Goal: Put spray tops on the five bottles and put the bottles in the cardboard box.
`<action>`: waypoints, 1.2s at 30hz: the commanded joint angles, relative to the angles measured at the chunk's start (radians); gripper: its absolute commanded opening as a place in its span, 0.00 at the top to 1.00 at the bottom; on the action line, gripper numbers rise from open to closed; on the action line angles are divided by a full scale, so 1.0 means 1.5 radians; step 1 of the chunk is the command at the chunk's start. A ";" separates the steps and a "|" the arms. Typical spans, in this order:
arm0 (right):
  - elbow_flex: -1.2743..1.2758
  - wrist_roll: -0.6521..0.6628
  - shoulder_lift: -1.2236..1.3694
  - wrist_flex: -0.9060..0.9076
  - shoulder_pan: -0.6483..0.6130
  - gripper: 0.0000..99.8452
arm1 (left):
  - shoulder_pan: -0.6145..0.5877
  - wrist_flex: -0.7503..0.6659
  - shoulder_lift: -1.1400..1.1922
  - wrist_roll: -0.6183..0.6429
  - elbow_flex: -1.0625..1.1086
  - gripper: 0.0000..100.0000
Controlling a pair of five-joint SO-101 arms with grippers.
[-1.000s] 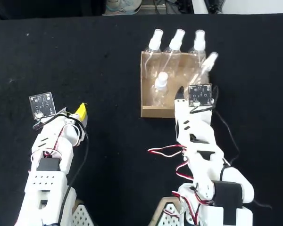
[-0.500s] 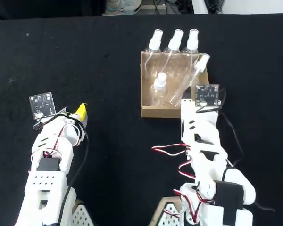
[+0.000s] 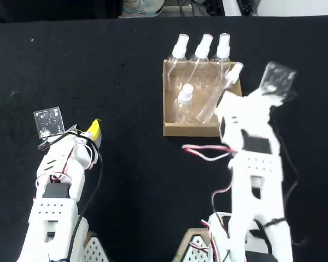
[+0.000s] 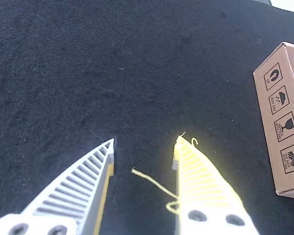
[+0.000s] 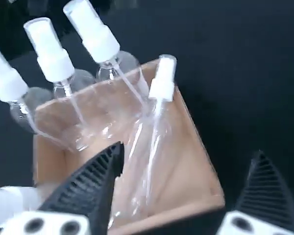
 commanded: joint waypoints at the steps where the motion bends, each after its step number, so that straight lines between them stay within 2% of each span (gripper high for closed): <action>1: -0.144 -0.021 0.054 0.124 -0.010 0.65 | -0.003 -0.016 -0.010 0.000 -0.010 0.81; 9: -0.266 -0.028 0.249 0.171 -0.059 0.65 | -0.003 -0.016 -0.010 0.000 -0.010 0.81; 14: -0.332 -0.098 0.333 0.171 -0.059 0.65 | -0.003 -0.016 -0.010 0.000 -0.011 0.81; 26: -0.416 -0.154 0.465 0.172 -0.060 0.65 | -0.003 -0.016 -0.010 0.000 -0.011 0.81; 36: -0.483 -0.153 0.557 0.170 -0.060 0.65 | -0.002 -0.016 -0.010 0.000 -0.011 0.81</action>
